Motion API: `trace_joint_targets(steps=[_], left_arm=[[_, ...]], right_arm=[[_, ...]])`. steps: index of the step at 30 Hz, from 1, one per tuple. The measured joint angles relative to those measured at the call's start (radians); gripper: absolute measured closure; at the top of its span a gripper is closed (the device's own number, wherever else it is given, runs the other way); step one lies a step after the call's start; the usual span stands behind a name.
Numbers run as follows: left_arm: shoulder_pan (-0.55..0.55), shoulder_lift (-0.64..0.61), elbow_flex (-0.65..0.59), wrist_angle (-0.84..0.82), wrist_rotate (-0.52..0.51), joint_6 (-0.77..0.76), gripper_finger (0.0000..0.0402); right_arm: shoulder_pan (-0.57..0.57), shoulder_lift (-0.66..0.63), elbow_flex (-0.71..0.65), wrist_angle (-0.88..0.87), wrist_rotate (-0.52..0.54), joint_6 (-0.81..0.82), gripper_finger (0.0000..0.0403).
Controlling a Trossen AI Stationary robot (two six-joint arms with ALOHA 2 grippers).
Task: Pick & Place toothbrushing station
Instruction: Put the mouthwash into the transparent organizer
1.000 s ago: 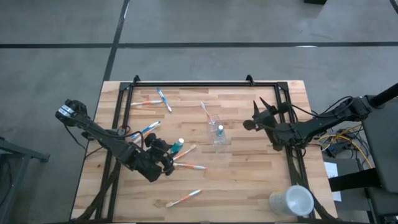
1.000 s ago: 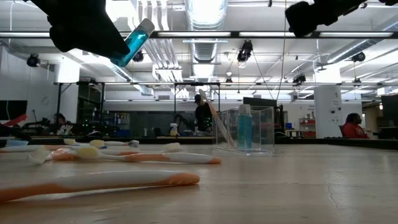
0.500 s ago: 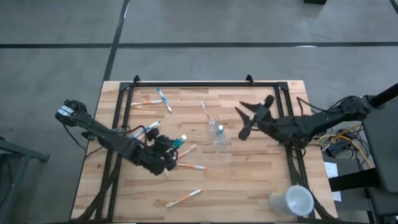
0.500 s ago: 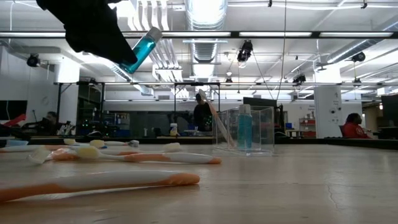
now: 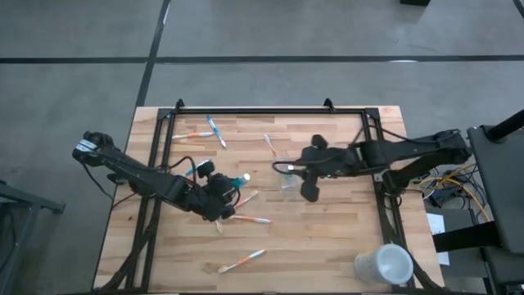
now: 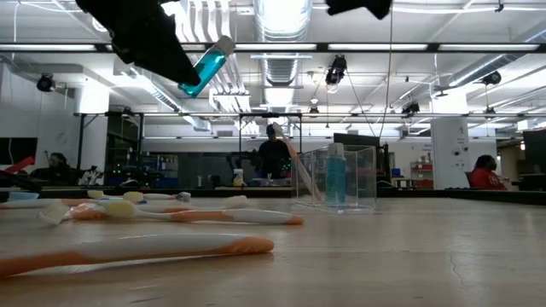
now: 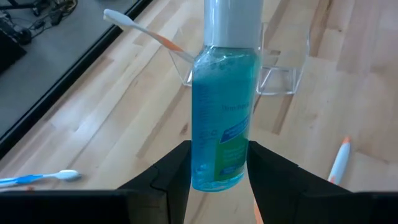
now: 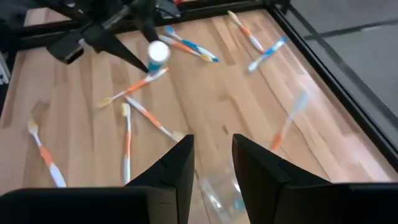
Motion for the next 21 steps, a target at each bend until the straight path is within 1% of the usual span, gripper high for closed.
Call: trace_joint_targets(steps=[2, 4, 6, 8, 12, 21], left_arm=[[0.008, 0.0, 0.012, -0.001, 0.002, -0.001, 0.0249], [0.013, 0.0, 0.024, 0.0, 0.002, 0.012, 0.0249], [0.013, 0.0, 0.033, 0.0, 0.002, 0.042, 0.0249], [0.013, 0.0, 0.038, 0.0, 0.002, 0.071, 0.0249], [0.013, 0.0, 0.04, 0.003, 0.003, 0.124, 0.0249], [0.013, 0.0, 0.039, 0.088, 0.004, 0.215, 0.0249]], right_arm=[[0.0, 0.038, 0.018, 0.066, -0.009, -0.02, 0.0301], [-0.001, 0.072, 0.036, 0.112, -0.058, -0.053, 0.0303], [-0.004, 0.107, 0.047, 0.126, -0.112, -0.086, 0.0303], [-0.006, 0.135, 0.054, 0.145, -0.132, -0.108, 0.0302], [-0.014, 0.17, 0.063, 0.154, -0.134, -0.127, 0.0296], [-0.029, 0.213, 0.063, 0.274, -0.142, -0.169, 0.0293]])
